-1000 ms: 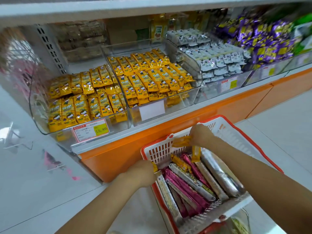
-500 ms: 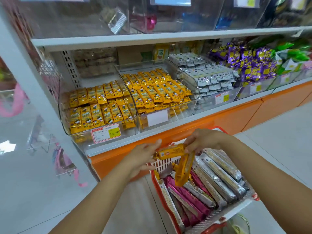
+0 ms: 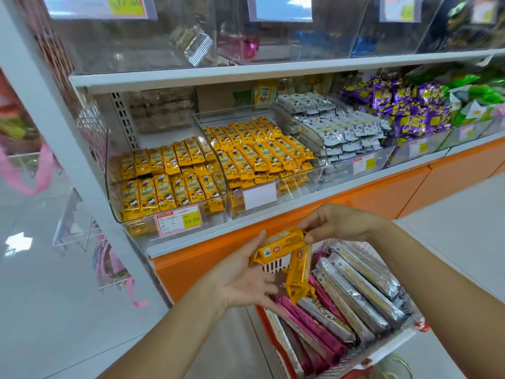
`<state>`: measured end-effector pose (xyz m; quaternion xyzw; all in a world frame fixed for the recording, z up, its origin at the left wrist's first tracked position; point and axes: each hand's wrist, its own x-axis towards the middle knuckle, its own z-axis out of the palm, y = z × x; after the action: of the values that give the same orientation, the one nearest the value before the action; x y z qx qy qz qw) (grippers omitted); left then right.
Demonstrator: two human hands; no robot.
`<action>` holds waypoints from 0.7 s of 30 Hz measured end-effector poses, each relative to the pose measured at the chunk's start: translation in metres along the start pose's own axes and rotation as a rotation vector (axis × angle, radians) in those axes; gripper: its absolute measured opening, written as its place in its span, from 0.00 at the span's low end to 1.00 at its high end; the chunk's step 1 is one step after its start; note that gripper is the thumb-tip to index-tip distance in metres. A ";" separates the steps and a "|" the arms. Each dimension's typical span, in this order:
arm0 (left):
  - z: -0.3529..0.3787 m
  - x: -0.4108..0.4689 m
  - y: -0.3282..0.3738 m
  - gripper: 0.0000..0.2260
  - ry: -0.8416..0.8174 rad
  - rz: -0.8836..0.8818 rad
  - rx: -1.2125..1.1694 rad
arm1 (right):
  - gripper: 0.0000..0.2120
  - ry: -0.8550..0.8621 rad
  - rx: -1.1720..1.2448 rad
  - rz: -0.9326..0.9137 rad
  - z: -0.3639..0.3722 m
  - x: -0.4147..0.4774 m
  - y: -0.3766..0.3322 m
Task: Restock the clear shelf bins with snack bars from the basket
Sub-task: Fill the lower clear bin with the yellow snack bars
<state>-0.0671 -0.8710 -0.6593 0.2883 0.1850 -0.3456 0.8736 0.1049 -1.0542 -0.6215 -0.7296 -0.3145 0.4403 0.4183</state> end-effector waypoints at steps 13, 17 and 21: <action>0.037 0.020 -0.005 0.31 -0.053 0.114 -0.042 | 0.24 -0.064 0.320 -0.264 -0.026 0.001 0.006; 0.042 0.020 -0.005 0.19 -0.059 0.227 -0.096 | 0.27 -0.054 0.405 -0.290 -0.022 0.000 0.008; 0.037 0.013 0.005 0.16 0.058 0.361 -0.014 | 0.42 0.059 0.542 -0.322 -0.027 -0.011 0.003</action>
<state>-0.0497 -0.8978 -0.6356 0.3204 0.1578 -0.1733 0.9178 0.1249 -1.0735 -0.6129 -0.5446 -0.2849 0.4149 0.6709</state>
